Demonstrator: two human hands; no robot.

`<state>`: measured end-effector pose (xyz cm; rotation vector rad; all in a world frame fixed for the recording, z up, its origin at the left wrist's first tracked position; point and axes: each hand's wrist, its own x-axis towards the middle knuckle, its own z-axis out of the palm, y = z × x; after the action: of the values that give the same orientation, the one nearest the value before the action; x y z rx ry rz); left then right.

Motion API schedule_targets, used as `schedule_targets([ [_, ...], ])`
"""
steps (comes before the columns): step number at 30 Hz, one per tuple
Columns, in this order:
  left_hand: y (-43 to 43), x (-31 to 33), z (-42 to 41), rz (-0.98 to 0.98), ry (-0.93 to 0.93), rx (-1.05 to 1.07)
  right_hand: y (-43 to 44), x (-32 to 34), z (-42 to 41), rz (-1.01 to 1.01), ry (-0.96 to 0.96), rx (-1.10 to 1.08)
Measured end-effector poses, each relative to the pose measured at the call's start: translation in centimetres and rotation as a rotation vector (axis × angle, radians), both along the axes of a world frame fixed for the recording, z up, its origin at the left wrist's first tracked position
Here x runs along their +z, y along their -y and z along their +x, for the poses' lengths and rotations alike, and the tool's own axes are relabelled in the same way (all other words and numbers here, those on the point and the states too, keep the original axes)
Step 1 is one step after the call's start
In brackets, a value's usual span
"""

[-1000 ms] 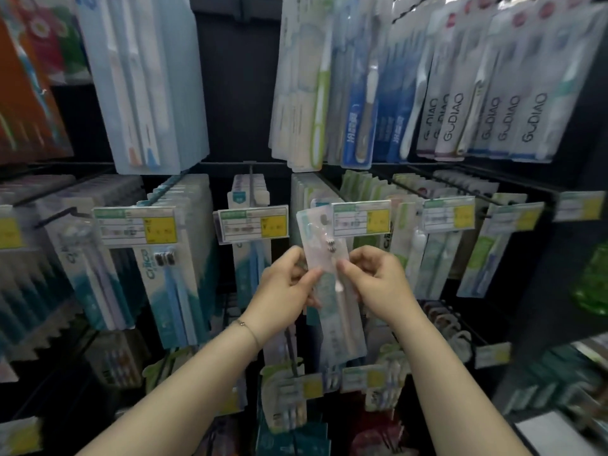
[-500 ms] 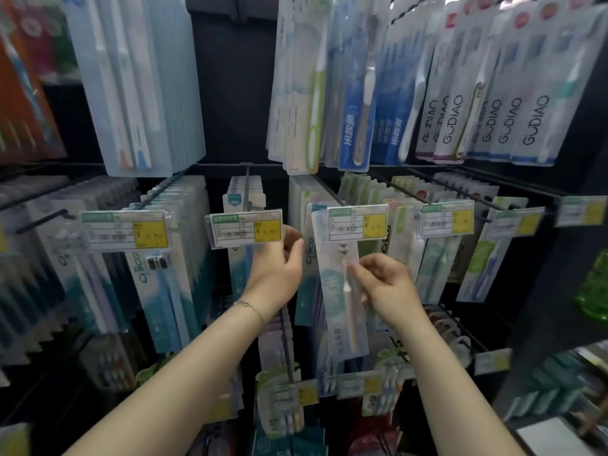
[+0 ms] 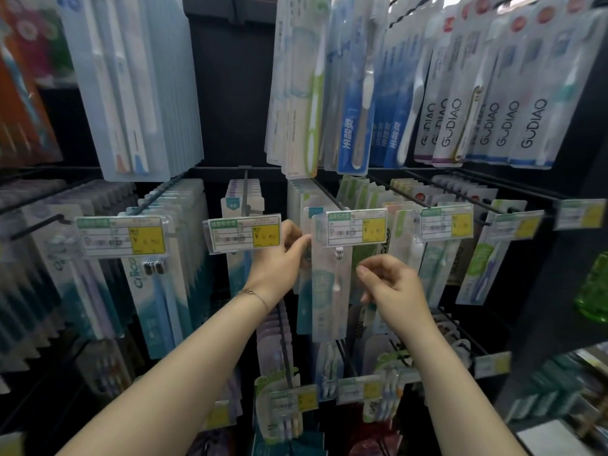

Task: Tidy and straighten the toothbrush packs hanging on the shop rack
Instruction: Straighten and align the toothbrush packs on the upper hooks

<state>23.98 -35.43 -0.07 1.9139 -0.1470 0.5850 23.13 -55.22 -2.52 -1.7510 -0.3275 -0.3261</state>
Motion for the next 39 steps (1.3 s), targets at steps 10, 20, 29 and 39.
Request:
schedule_targets([
  [10,-0.6,0.0,-0.7,-0.17,-0.06,0.037,-0.2,-0.3,-0.5,-0.029,0.047,0.015],
  [20,-4.3,-1.9,-4.7,0.088,0.09,0.198,-2.9,-0.2,-1.9,-0.044,0.196,0.102],
  [29,-7.0,-3.0,-7.7,0.149,0.059,0.127,-9.0,-0.6,-3.3,-0.126,0.129,0.118],
  [39,-11.1,-3.6,-10.4,-0.019,0.005,0.098,-13.4,-1.9,-4.3,-0.121,-0.071,0.406],
])
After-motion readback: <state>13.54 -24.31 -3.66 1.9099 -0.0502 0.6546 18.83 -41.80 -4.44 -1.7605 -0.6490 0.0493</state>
